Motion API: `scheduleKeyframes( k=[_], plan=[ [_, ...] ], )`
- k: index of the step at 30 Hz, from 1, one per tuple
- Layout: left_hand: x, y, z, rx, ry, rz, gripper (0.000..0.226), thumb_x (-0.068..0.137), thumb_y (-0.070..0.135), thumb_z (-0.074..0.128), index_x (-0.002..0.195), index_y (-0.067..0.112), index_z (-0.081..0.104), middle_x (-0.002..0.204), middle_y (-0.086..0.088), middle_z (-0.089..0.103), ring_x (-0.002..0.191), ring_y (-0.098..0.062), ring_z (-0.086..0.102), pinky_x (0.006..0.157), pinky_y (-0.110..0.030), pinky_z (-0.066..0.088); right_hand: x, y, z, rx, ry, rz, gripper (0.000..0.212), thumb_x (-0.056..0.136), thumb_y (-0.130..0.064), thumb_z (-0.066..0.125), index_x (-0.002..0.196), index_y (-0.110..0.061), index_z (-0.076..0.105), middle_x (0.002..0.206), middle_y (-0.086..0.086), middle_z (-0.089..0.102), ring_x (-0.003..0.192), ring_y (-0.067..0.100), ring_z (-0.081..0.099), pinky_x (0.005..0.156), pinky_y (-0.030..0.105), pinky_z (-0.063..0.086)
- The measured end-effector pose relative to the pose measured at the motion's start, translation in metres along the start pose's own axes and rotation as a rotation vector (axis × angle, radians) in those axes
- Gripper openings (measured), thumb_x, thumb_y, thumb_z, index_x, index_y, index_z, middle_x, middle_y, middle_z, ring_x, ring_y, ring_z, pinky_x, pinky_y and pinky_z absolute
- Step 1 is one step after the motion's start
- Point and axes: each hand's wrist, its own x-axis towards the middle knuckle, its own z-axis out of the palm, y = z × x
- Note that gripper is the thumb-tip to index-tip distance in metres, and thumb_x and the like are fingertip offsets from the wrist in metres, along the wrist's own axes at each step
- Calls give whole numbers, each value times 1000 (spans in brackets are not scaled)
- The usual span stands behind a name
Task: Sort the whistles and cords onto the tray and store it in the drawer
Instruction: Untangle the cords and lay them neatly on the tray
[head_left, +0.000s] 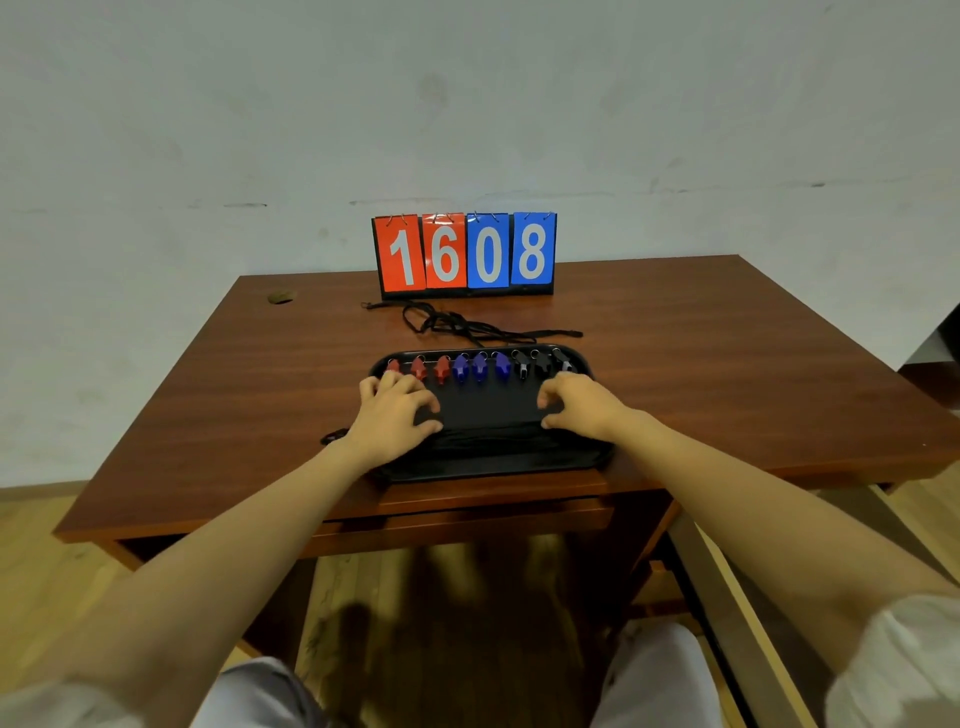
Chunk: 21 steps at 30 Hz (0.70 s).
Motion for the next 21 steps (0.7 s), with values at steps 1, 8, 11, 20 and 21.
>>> scheduleKeyframes(
  k=[1,8,11,20,21],
  plan=[
    [10,2,-3,4,9,-6,30,89,45,56,112,28,62,124,4,50,125,-20,33,103,-39,18,8,-6,-4,13,12,-13,26,86,-21,68,109,-12,60,115,8,54,104,26,56,91,37,47],
    [97,-11,-27,64,29,-145,34,92,34,50,124,22,56,131,-5,49,126,-26,37,105,-42,25,97,-39,-43,62,105,-45,37,92,-20,59,128,-12,52,128,8,58,113,23,57,97,35,48],
    [133,-33,-31,14,13,-196,34,93,28,51,125,18,56,131,-8,49,125,-27,40,105,-43,31,146,-44,-52,50,114,-35,39,94,-20,55,132,-12,49,133,8,54,119,24,53,100,35,46],
    [215,-90,21,-160,-195,-201,50,91,12,47,141,16,41,145,-10,38,131,-32,37,106,-49,38,269,-36,-20,6,63,51,34,96,-22,51,125,-5,53,126,14,57,113,30,54,91,37,46],
    [223,-93,27,-166,-213,-189,53,92,11,44,144,16,36,148,-10,34,133,-33,34,108,-50,36,279,-35,-14,1,59,61,33,96,-24,51,123,-5,54,124,15,57,111,30,54,89,38,46]
  ],
)
